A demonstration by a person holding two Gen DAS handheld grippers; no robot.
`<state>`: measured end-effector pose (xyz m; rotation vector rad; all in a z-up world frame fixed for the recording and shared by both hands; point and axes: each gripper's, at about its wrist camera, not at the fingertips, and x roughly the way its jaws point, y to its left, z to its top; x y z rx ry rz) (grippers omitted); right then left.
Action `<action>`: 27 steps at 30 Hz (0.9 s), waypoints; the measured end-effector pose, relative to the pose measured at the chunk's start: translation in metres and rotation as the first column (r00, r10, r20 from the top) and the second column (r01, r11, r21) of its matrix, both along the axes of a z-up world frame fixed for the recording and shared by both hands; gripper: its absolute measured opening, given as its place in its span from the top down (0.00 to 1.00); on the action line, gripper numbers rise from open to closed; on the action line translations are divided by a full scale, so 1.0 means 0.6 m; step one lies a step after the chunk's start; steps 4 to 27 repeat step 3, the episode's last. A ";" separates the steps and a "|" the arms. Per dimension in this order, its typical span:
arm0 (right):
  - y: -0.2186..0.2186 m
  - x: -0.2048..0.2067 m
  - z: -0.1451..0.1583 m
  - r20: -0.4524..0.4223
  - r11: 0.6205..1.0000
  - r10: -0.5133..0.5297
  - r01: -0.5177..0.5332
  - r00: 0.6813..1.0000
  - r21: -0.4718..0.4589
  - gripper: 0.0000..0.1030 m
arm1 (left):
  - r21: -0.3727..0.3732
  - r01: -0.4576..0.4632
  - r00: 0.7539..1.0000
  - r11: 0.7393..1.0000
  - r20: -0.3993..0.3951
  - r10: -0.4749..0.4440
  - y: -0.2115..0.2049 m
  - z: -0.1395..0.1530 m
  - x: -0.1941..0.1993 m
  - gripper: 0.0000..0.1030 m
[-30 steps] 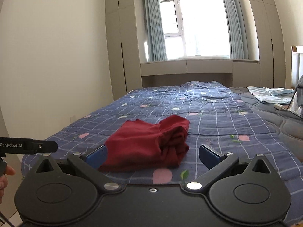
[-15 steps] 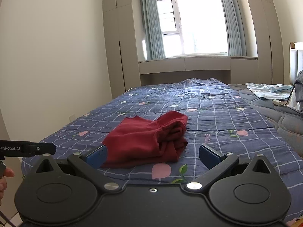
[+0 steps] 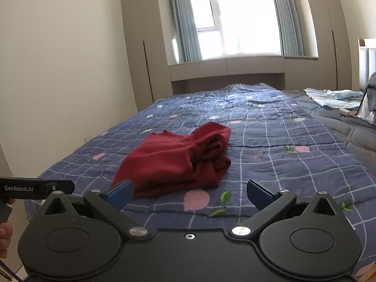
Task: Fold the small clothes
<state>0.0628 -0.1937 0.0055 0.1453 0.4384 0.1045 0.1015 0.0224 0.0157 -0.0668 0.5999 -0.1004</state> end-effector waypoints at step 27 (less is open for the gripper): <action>-0.007 0.009 -0.009 -0.016 1.000 -0.010 0.010 1.000 0.005 0.01 | -0.013 0.009 1.000 1.000 -0.011 -0.009 -0.002 -0.006 0.012 0.00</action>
